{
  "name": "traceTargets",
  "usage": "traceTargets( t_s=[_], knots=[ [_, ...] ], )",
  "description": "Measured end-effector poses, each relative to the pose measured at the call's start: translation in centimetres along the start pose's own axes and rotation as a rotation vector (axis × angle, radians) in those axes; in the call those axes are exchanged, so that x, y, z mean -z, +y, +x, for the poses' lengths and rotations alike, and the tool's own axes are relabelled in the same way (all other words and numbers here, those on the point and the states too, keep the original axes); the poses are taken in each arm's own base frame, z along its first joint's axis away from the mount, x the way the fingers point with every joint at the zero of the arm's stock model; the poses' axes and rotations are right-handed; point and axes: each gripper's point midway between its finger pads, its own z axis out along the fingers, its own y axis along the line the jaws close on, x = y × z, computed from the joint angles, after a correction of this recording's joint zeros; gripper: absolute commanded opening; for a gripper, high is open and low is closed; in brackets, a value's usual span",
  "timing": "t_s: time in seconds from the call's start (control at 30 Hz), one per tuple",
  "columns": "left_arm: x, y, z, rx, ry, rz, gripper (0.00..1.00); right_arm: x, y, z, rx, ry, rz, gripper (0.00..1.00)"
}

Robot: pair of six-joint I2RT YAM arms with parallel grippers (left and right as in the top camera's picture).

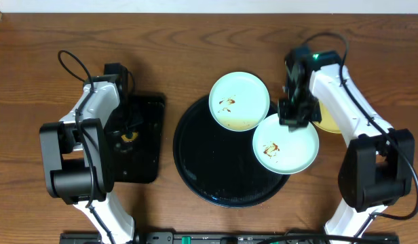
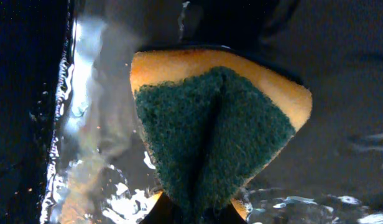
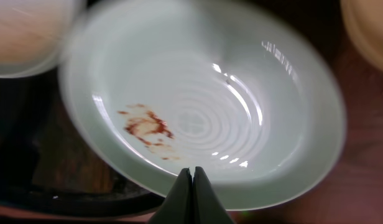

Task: Clean dirty plates on tray and stack at the side
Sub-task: 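Move the right gripper to the lower pale blue plate's rim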

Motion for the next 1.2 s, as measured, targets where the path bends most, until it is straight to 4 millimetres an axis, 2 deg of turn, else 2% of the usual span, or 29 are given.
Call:
traceTargets(
  t_s=[0.1,0.17,0.3,0.37,0.5,0.57,0.67,0.73,0.8,1.0,1.03,1.07,1.1,1.13,1.2],
  knots=[
    [0.0,0.0,0.0,0.000,-0.001,0.000,0.08,-1.7,-0.6,1.1,-0.025,0.046,0.021,0.03],
    [0.0,0.0,0.0,0.000,-0.002,0.001,0.08,-2.1,-0.8,1.5,-0.035,0.061,0.029,0.09],
    [0.0,0.0,-0.1,0.000,-0.002,0.001,0.08,-2.0,-1.2,1.8,-0.058,0.067,0.050,0.28],
    [0.0,0.0,-0.1,0.000,-0.003,0.001,0.08,-1.4,-2.0,2.3,-0.084,0.070,0.084,0.43],
    [0.0,0.0,-0.1,0.000,-0.003,0.001,0.08,1.0,-3.8,3.1,-0.137,0.012,0.114,0.43],
    [0.0,0.0,-0.1,0.001,-0.003,0.001,0.08,2.9,-5.1,3.4,-0.182,-0.047,0.106,0.47],
    [0.0,0.0,-0.1,0.000,-0.003,0.002,0.08,4.4,-6.3,3.9,-0.231,-0.104,0.084,0.49],
    [0.0,0.0,-0.1,0.000,-0.003,0.002,0.08,4.3,-6.7,4.4,-0.246,-0.112,0.079,0.49],
    [0.0,-0.1,-0.1,0.000,-0.004,0.003,0.08,2.8,-6.7,4.8,-0.247,-0.096,0.071,0.50],
    [0.0,-0.1,-0.1,0.000,-0.003,0.005,0.08,-2.9,-5.9,6.1,-0.247,-0.014,0.015,0.48],
    [0.0,-0.1,-0.1,0.000,-0.003,0.005,0.08,-3.4,-5.8,6.4,-0.247,-0.002,0.011,0.42],
    [0.0,-0.1,-0.1,0.000,-0.003,0.005,0.08,-3.9,-5.7,6.6,-0.246,0.004,0.004,0.29],
    [0.0,-0.1,-0.1,0.001,-0.003,0.005,0.08,-4.3,-5.7,6.8,-0.245,0.010,-0.001,0.11],
    [0.0,-0.1,-0.1,0.001,-0.003,0.005,0.08,-4.6,-5.6,6.9,-0.249,0.016,-0.003,0.01],
    [0.0,-0.1,-0.1,0.000,-0.003,0.005,0.08,-5.0,-5.6,7.0,-0.256,0.015,-0.008,0.01]
  ],
)
